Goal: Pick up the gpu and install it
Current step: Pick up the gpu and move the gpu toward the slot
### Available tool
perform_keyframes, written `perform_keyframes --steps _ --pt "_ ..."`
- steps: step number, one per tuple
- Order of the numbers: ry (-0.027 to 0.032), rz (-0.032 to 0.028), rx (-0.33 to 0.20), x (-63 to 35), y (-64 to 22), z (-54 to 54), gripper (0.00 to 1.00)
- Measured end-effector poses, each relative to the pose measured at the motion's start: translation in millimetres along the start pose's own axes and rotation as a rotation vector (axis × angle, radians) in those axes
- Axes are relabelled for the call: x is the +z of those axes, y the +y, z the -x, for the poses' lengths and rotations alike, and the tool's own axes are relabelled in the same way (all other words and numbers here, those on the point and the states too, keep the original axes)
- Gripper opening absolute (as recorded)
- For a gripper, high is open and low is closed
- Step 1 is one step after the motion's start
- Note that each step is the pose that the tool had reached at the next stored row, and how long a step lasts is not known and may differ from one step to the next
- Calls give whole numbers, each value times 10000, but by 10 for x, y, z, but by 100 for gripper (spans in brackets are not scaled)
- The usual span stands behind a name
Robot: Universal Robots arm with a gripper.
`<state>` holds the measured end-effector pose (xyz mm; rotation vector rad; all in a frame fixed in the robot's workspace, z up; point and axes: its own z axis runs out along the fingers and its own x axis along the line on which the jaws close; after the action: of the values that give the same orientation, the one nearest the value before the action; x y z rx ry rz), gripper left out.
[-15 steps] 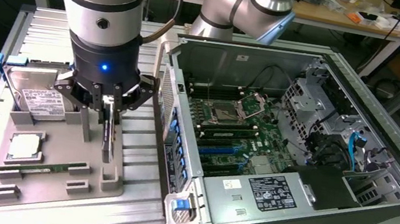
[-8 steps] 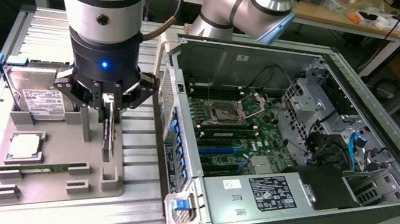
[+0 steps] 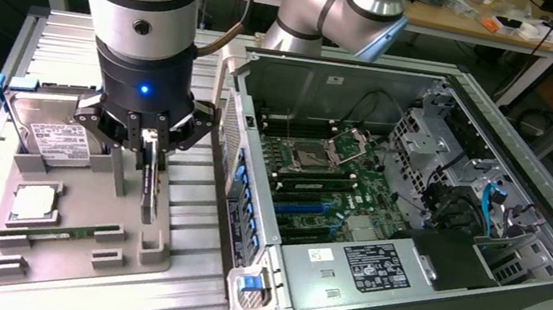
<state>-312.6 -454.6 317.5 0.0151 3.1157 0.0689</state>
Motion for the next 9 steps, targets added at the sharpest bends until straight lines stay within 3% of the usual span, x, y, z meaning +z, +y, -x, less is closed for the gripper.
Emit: perform_keyframes --steps 9 --pt "0 -1 0 -79 3 2 27"
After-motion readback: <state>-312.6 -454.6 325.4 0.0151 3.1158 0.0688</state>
